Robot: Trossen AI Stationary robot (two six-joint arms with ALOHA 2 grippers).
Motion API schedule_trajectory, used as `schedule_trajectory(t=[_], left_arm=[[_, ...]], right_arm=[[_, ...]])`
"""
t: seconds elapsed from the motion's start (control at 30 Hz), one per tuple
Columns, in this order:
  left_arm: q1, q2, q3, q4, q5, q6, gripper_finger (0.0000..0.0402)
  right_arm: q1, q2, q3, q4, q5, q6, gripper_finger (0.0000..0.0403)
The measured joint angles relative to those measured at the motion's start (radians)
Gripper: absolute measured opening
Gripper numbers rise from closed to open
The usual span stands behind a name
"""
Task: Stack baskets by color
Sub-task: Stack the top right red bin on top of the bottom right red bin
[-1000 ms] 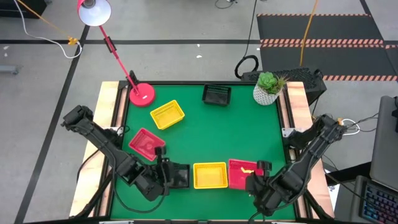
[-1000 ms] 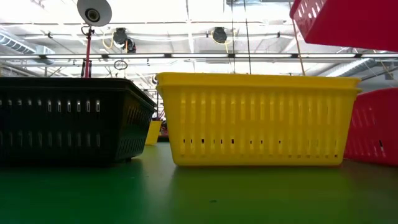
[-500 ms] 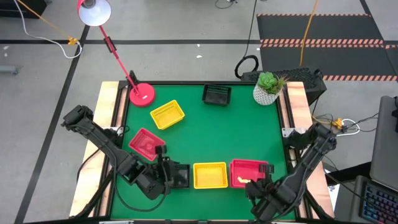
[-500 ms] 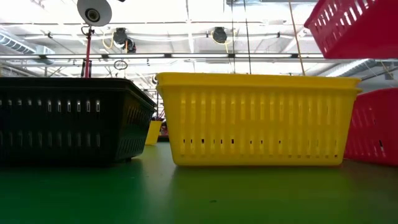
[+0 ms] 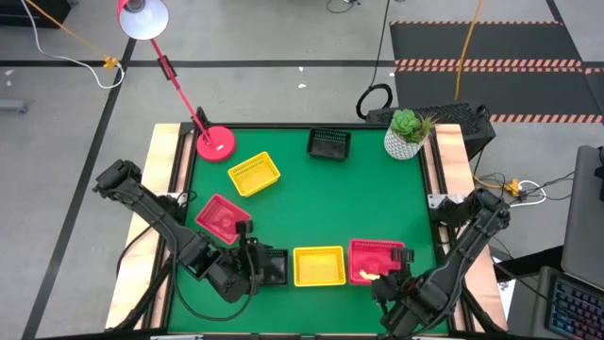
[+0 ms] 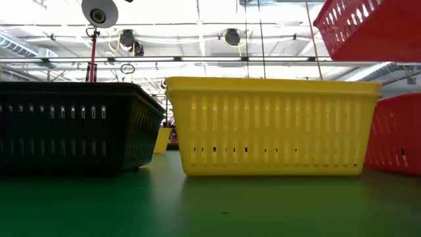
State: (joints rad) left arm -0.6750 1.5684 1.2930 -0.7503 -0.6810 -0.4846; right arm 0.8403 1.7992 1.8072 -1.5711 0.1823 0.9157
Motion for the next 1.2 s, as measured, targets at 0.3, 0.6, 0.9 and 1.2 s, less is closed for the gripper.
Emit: schedule_trajectory(t=[0.3, 0.6, 0.9, 1.2], left_arm=[[0.002, 0.0, 0.0, 0.0, 0.0, 0.017, 0.0113], [0.006, 0.0, 0.0, 0.0, 0.0, 0.028, 0.0113], [0.014, 0.0, 0.0, 0.0, 0.0, 0.032, 0.0113], [0.014, 0.0, 0.0, 0.0, 0.0, 0.036, 0.0113]], right_arm=[[0.019, 0.0, -0.02, 0.0, 0.03, 0.005, 0.0004], [0.022, 0.0, -0.123, 0.028, 0.026, 0.019, 0.0004], [0.022, 0.0, -0.186, 0.1, 0.026, 0.01, 0.0008], [0.022, 0.0, -0.203, 0.146, 0.026, 0.006, 0.001]])
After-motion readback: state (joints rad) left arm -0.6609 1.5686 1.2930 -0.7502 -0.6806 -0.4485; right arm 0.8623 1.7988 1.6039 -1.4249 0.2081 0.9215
